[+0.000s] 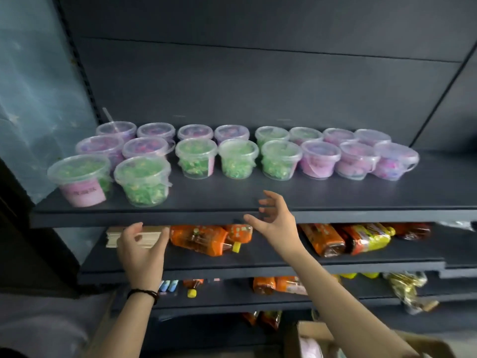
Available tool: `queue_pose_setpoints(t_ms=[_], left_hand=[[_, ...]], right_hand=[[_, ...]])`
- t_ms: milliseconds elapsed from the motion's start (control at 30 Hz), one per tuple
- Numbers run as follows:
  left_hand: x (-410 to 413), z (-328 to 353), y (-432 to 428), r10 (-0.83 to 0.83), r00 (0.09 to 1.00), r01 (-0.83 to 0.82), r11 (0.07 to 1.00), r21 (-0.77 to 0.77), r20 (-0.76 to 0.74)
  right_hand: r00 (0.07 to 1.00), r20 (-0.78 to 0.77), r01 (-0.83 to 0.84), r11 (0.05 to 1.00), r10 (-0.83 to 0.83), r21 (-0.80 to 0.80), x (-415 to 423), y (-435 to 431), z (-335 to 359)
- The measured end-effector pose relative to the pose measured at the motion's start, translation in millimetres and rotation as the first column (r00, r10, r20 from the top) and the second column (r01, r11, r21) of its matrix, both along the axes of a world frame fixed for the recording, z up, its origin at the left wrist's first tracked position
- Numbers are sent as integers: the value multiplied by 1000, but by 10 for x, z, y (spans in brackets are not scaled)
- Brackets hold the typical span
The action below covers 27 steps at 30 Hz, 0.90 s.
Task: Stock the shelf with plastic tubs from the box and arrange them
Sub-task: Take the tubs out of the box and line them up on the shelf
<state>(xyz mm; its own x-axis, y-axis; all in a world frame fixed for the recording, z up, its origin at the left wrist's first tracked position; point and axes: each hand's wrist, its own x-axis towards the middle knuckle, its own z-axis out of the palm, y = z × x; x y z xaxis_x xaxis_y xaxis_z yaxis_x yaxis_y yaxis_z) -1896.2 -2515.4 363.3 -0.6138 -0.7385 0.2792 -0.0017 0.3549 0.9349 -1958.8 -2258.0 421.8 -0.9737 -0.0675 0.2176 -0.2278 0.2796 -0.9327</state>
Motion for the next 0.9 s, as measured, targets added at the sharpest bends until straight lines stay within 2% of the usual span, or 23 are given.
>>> queue_pose_setpoints(t_ms=[200, 333, 433, 667, 833, 900], left_hand=[[422, -396, 1527, -165, 955, 175, 984, -19, 246], [854, -793, 2645, -277, 871, 287, 957, 38, 405], [1140, -1030, 3305, -346, 812, 354, 932, 76, 470], [1436, -1782, 4207, -442, 669, 459, 878, 136, 597], [1412, -2600, 4705, -577, 516, 438, 813, 384, 633], [1380, -2895, 4834, -558, 473, 428, 822, 375, 682]], right_hand=[[992, 48, 114, 986, -121, 125, 596, 1743, -400], [976, 179, 67, 954, -124, 293, 999, 2933, -739], [946, 283, 47, 928, -161, 370, 1244, 3596, -1002], [853, 482, -44, 895, -198, 444, 1608, 4398, -1887], [749, 594, -73, 854, -294, 515, 1823, 4785, -2730], [715, 623, -108, 830, -318, 547, 1876, 4923, -3102]])
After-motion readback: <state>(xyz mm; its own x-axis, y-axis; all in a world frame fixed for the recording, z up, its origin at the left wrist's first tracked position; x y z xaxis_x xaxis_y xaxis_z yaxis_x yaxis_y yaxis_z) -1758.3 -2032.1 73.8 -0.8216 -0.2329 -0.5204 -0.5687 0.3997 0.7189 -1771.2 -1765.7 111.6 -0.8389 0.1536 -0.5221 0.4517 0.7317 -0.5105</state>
